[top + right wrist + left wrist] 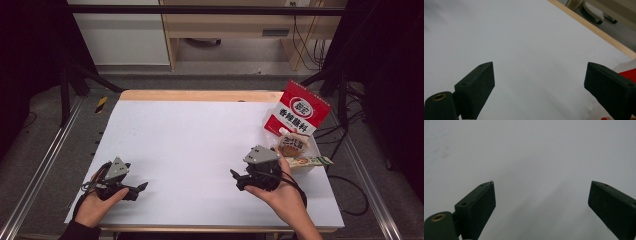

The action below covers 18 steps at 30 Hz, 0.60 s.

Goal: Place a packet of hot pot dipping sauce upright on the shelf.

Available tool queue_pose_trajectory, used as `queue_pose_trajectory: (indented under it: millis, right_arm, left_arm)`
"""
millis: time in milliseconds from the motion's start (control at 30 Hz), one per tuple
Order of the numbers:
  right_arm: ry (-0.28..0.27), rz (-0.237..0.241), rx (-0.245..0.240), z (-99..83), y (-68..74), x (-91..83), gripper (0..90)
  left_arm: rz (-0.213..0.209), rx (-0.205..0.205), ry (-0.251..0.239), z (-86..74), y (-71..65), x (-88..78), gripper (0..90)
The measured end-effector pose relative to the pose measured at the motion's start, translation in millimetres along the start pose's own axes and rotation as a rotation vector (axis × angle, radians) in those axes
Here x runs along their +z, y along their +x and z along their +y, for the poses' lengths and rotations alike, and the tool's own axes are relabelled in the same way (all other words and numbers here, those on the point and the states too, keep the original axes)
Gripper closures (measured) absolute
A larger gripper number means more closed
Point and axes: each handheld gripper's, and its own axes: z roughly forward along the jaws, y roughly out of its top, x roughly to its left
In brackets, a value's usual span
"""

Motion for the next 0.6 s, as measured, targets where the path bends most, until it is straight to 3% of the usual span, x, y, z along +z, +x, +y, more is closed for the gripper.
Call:
queue_pose_trajectory:
  millis: [300, 600]
  right_arm:
    - [0.02, 0.061, 0.04, -17.3, 14.4, 20.0, 10.7]
    - [0.06, 0.084, 0.055, -29.0, 22.0, 44.2, 9.8]
  left_arm:
    - [-0.002, -0.002, 0.002, -0.4, -0.8, 0.9, 7.4]
    - [-0.002, -0.002, 0.003, -0.5, -0.7, 1.1, 7.2]
